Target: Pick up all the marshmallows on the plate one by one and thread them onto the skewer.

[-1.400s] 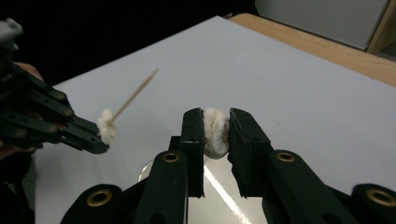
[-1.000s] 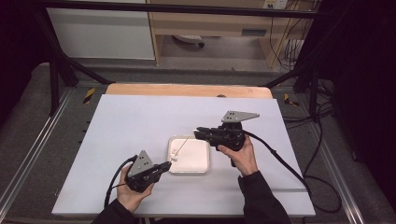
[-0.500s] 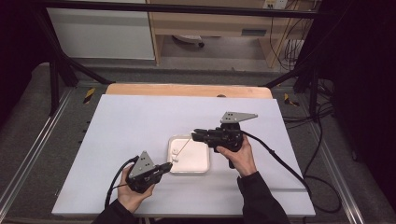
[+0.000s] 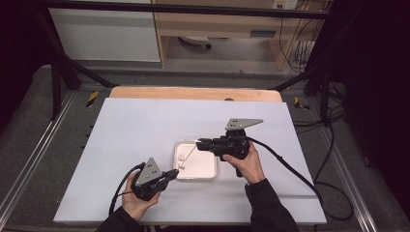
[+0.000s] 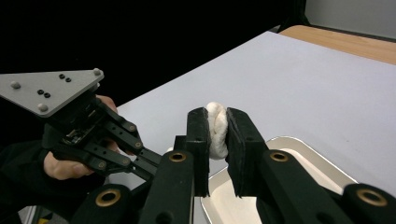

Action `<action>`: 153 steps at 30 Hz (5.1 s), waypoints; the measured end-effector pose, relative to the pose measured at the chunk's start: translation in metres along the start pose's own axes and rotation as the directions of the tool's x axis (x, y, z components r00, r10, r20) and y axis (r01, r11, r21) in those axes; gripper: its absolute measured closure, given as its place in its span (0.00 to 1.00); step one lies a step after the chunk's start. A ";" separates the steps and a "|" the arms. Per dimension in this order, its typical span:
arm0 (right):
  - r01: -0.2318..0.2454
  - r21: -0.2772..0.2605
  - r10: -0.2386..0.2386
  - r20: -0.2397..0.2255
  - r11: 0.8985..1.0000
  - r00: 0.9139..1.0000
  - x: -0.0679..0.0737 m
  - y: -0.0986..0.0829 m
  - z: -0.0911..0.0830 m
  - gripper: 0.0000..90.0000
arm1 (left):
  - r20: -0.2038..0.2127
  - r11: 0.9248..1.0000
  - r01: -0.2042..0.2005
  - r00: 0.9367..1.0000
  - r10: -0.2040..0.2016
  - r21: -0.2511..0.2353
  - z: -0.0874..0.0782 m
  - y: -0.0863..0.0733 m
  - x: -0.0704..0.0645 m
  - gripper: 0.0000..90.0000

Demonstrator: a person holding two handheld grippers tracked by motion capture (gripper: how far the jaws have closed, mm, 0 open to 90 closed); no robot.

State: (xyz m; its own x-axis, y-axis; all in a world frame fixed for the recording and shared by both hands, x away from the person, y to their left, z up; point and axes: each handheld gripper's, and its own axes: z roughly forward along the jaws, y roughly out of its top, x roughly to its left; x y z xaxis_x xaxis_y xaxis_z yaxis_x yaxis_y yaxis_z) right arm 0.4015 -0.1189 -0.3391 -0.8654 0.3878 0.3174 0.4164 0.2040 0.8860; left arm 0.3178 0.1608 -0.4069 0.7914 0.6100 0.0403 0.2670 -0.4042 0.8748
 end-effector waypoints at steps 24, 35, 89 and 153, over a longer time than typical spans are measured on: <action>0.067 0.084 -0.067 0.006 0.994 0.998 0.010 -0.002 0.005 0.92 | -0.019 0.999 -0.038 0.999 0.038 0.032 0.001 0.000 -0.002 0.99; 0.072 0.100 -0.072 0.000 0.992 0.997 0.011 -0.004 0.007 0.92 | -0.027 0.998 -0.046 0.999 0.047 0.046 0.002 0.000 -0.003 0.99; 0.070 0.120 -0.067 -0.028 0.990 0.997 0.014 -0.015 0.019 0.94 | -0.067 0.994 -0.085 0.994 0.090 0.074 0.002 0.002 -0.006 0.99; 0.096 0.389 -0.212 0.269 0.916 0.939 -0.031 -0.054 0.139 0.61 | -0.086 0.989 0.151 0.985 -0.149 0.010 -0.021 -0.012 0.032 0.99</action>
State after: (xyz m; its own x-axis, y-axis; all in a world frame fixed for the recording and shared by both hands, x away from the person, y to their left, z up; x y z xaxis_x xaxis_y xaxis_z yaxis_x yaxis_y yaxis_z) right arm 0.4447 -0.0172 -0.4439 -0.8263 0.5629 0.0191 0.4071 0.5735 0.7109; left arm 0.3286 0.1994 -0.4058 0.6926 0.7196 -0.0495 0.3886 -0.3145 0.8661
